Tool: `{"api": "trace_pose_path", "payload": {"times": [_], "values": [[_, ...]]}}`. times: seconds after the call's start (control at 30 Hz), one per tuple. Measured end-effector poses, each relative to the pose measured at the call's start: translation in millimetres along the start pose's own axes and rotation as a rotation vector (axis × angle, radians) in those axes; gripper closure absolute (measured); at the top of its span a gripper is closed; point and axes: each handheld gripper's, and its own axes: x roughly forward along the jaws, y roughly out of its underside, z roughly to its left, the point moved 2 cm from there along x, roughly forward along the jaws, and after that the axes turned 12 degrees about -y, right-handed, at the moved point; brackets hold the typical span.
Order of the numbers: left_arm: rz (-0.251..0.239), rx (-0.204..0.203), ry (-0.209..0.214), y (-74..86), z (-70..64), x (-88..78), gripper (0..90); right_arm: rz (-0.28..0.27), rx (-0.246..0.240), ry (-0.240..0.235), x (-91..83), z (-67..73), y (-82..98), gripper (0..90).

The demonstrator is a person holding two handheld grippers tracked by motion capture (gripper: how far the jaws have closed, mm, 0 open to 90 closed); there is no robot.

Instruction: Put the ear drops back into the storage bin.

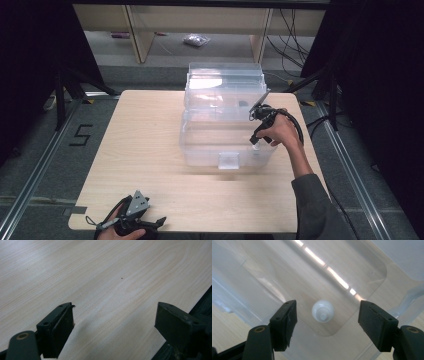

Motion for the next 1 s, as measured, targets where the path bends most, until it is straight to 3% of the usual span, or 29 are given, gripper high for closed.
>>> {"api": "trace_pose_path", "payload": {"times": [0.07, 0.3, 0.33, 0.37, 0.43, 0.5, 0.57, 1.0], "values": [[0.019, 0.033, 0.006, 0.3, 2.1, -1.3, 14.9, -0.022, -0.009, 0.007, -5.9, 2.6, 3.0, 30.9], [0.018, 0.028, 0.008, 0.1, 1.9, -1.2, 14.8, -0.054, -0.033, 0.000, -16.5, 11.2, 9.7, 28.6], [0.017, 0.027, 0.008, 0.1, 1.8, -1.2, 14.9, -0.060, -0.017, -0.002, -17.0, 13.2, 10.6, 28.6], [0.017, 0.027, 0.007, 0.1, 1.8, -1.2, 14.9, -0.069, -0.038, -0.002, -18.7, 13.8, 11.5, 28.3], [0.019, 0.030, 0.007, 0.2, 2.0, -1.2, 14.9, -0.074, -0.028, -0.012, -20.4, 17.7, 13.7, 27.5], [0.018, 0.027, 0.008, 0.2, 1.9, -1.2, 14.9, -0.079, -0.051, -0.008, -22.4, 19.2, 15.6, 26.6], [0.017, 0.025, 0.007, 0.2, 2.0, -1.3, 14.9, -0.096, -0.029, -0.008, -24.1, 22.7, 17.4, 25.6], [0.019, 0.014, 0.007, 0.4, 1.5, -1.1, 14.9, -0.141, -0.076, -0.021, -32.2, 38.2, 33.9, 25.3]]}}
